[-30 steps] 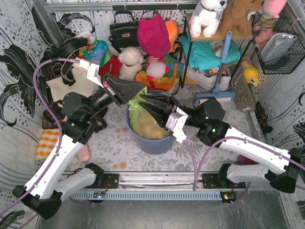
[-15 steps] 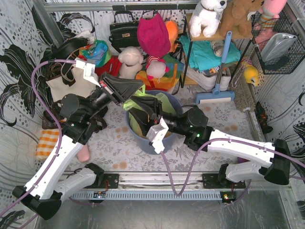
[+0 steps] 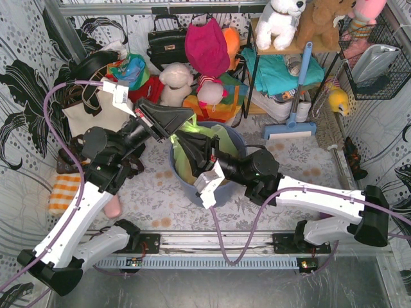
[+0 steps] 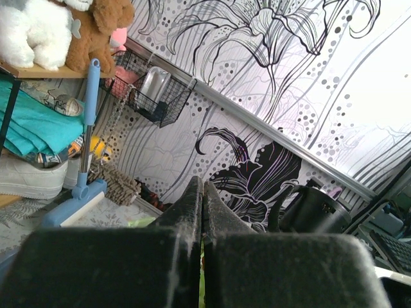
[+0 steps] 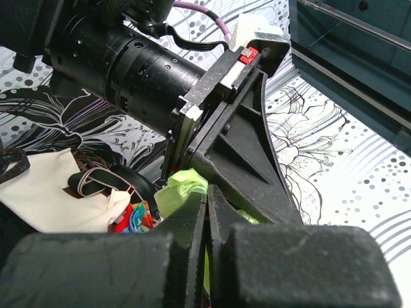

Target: Tie the trash bag

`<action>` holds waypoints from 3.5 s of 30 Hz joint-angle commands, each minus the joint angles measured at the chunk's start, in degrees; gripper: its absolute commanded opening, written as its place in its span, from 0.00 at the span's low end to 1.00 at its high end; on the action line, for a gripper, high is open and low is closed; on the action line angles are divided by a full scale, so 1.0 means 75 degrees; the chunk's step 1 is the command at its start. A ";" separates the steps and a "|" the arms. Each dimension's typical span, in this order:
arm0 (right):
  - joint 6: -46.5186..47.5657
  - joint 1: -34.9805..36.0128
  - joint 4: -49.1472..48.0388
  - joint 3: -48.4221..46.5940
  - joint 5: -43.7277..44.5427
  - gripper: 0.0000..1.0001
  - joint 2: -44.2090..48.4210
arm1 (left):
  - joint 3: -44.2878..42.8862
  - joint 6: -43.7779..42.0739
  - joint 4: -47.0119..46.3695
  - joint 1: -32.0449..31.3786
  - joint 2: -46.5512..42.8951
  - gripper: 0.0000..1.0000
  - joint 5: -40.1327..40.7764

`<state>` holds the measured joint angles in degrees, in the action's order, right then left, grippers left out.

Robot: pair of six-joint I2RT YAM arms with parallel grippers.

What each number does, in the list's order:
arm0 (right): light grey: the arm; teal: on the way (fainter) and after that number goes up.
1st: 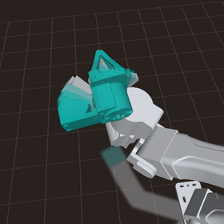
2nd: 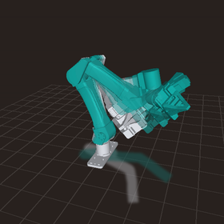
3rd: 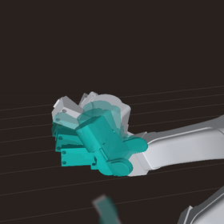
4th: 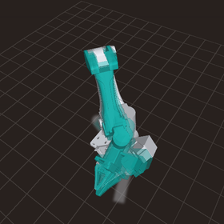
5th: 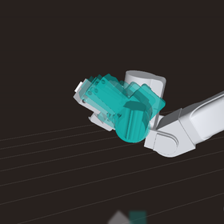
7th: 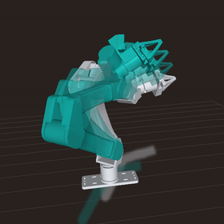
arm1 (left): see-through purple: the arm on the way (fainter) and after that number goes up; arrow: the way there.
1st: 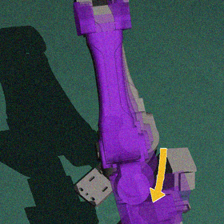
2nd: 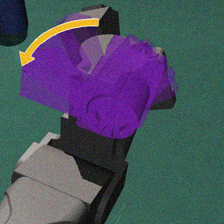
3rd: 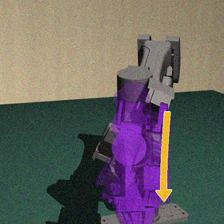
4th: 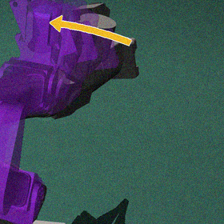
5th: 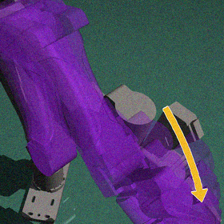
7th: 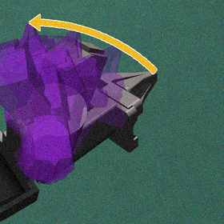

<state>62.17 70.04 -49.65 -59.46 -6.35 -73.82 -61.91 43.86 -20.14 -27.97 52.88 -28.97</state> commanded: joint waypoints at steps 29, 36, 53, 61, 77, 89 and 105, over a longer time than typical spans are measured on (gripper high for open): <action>-0.6499 0.0077 0.4709 0.1927 -0.3832 0.00 0.3422 | -0.1434 -0.3472 0.3914 -0.0021 0.1673 0.00 0.3301; -0.7041 0.0083 0.4761 0.2278 -0.4254 0.00 0.3585 | -0.1759 -0.3567 0.4579 -0.0021 0.2343 0.00 0.3960; -0.7188 0.0142 0.4396 0.2562 -0.3732 0.00 0.3691 | -0.1922 -0.2931 0.5158 0.0032 0.1791 0.29 0.3384; -0.7088 0.0142 0.3760 0.2520 -0.3530 0.00 0.3390 | -0.1303 -0.2193 0.5797 0.0026 0.1293 0.48 0.2469; -0.7151 0.0142 0.3412 0.2570 -0.3332 0.00 0.3274 | 0.0155 -0.1074 0.3478 0.0044 0.1610 0.42 0.0662; -0.7154 0.0142 0.3351 0.2631 -0.3267 0.00 0.3303 | 0.0089 -0.0960 0.3571 0.0037 0.1077 0.33 0.0643; -0.7216 0.0142 0.3340 0.2691 -0.3231 0.00 0.3368 | 0.0306 -0.0778 0.3152 0.0039 0.1029 0.17 0.0080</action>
<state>8.56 70.76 -22.13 -40.03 -30.89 -49.54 -60.71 36.84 8.99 -27.97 60.45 -24.75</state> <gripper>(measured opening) 0.003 0.210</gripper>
